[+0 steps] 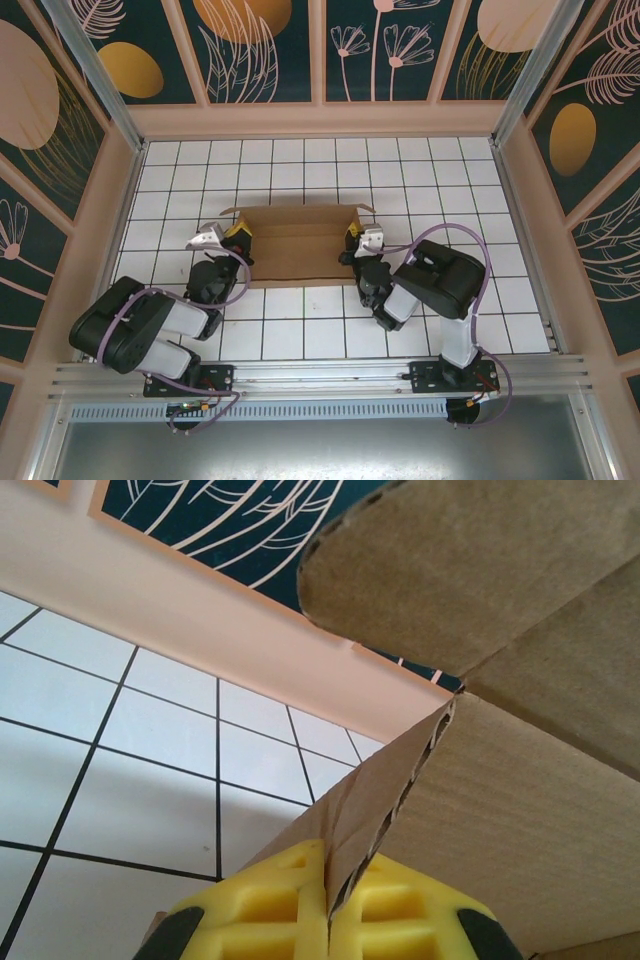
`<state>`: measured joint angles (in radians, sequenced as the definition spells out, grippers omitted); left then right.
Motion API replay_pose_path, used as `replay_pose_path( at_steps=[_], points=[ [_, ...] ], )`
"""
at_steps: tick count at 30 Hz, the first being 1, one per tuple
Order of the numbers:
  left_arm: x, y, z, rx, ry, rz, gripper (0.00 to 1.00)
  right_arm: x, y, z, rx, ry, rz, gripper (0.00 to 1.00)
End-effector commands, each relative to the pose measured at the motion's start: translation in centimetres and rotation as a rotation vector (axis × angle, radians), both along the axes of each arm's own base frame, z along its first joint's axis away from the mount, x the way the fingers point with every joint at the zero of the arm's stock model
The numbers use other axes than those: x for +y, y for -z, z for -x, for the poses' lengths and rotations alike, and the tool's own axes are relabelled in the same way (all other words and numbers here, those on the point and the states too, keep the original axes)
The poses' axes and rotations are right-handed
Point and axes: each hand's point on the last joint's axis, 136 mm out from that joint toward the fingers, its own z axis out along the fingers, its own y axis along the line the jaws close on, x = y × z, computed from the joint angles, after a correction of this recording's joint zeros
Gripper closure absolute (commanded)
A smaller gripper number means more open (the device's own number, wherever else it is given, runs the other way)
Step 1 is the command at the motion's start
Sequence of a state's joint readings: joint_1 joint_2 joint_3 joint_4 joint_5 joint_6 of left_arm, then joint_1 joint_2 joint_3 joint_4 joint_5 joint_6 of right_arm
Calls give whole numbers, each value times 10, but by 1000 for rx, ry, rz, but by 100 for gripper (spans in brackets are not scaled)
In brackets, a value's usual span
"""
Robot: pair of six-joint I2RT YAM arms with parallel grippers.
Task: Fold the paper box
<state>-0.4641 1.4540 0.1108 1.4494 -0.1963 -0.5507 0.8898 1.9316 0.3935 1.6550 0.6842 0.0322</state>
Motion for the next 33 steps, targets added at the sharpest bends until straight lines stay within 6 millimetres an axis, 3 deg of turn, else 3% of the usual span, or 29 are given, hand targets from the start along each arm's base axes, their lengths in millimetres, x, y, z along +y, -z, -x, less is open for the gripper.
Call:
replay_pose_path(
  at_steps=[1, 13, 23, 33],
  points=[
    [5, 58, 15, 203, 0, -75, 100, 8, 28, 22, 46, -97, 42, 100],
    [17, 90, 26, 291, -42, -130, 100, 13, 39, 31, 59, -165, 111, 100],
    [7, 103, 24, 347, -5, -150, 100, 11, 31, 32, 53, -163, 78, 100],
    [25, 119, 31, 399, -89, -169, 100, 3, 30, 39, 62, -167, 76, 96]
  ],
)
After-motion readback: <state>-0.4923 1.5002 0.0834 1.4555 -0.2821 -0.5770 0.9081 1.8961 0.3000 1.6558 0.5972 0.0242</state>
